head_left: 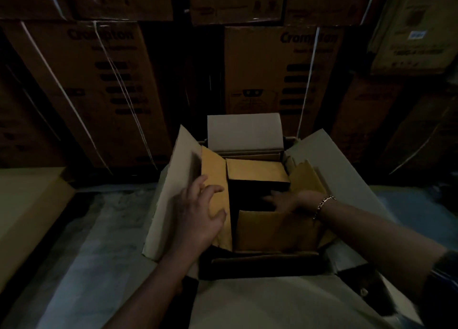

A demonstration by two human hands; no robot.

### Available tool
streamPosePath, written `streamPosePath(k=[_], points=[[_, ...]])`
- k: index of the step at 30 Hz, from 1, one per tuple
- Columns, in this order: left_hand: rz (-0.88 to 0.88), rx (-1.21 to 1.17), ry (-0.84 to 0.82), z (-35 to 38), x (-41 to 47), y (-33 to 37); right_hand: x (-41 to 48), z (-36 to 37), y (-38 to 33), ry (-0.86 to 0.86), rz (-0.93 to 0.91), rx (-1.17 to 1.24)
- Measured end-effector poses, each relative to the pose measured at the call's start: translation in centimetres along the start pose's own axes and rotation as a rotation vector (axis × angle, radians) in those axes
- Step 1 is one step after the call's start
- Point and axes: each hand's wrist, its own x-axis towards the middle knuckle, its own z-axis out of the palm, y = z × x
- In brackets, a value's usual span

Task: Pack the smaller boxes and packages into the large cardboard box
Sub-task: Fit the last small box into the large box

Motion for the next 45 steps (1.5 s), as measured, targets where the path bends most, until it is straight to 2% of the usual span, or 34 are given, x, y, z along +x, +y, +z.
streamPosePath(k=[3, 5, 6, 9, 12, 14, 17, 19, 23, 25, 29, 31, 33, 37, 40, 42, 44, 45], points=[[0.059, -0.195, -0.04, 0.3, 0.9, 1.3, 1.8, -0.8, 0.9, 0.428, 0.043, -0.04], [0.101, -0.316, -0.165, 1.1, 1.1, 2.5, 2.9, -1.7, 2.1, 0.61, 0.056, -0.043], [0.15, -0.308, -0.244, 1.8, 1.0, 3.0, 3.4, -2.1, 2.7, 0.649, 0.069, -0.059], [0.36, -0.045, -0.396, 3.9, 0.6, 4.2, 4.7, -3.2, 4.1, 0.584, 0.112, -0.044], [0.441, 0.179, -0.393, 4.7, 1.0, 3.9, 5.3, -3.6, 4.9, 0.507, 0.135, -0.006], [0.487, 0.382, -0.429, 5.5, 0.4, 3.3, 5.0, -3.5, 5.2, 0.532, 0.125, -0.002], [0.423, 0.428, -0.632, 7.4, -1.9, 2.4, 3.2, -3.2, 5.6, 0.658, 0.092, -0.04], [0.33, 0.352, -0.66, 7.8, -2.4, 2.0, 1.3, -2.7, 6.3, 0.743, 0.091, -0.048], [0.279, 0.325, -0.563, 7.0, -1.1, 2.0, -2.5, -0.4, 7.2, 0.789, 0.12, 0.148], [0.285, 0.361, -0.489, 6.5, -1.0, 2.2, -3.7, 1.0, 7.5, 0.743, 0.125, 0.301], [0.283, 0.402, -0.225, 4.8, -1.1, 2.8, -4.5, 2.6, 7.9, 0.624, 0.104, 0.462], [0.255, 0.37, -0.124, 3.3, -0.8, 2.4, -4.8, 2.7, 8.0, 0.67, 0.111, 0.495], [0.189, 0.414, -0.096, 1.4, -0.8, 0.7, -5.0, 2.8, 8.0, 0.7, 0.149, 0.402], [0.014, 0.75, -0.295, -1.2, -0.8, -2.5, -5.4, 3.7, 7.5, 0.729, 0.229, 0.019], [0.055, 0.79, -0.432, 0.4, -0.8, -1.7, -4.8, 4.5, 5.5, 0.781, 0.062, -0.248], [0.08, 0.763, -0.56, 2.2, -0.8, -0.7, -4.1, 4.8, 3.5, 0.627, -0.033, -0.267], [0.012, 0.7, -0.675, 3.1, -0.3, -0.1, -3.7, 4.9, 2.3, 0.445, -0.008, -0.237], [-0.027, 0.64, -0.686, 3.1, -0.1, 0.1, -3.8, 4.8, 2.2, 0.434, -0.004, -0.166]])
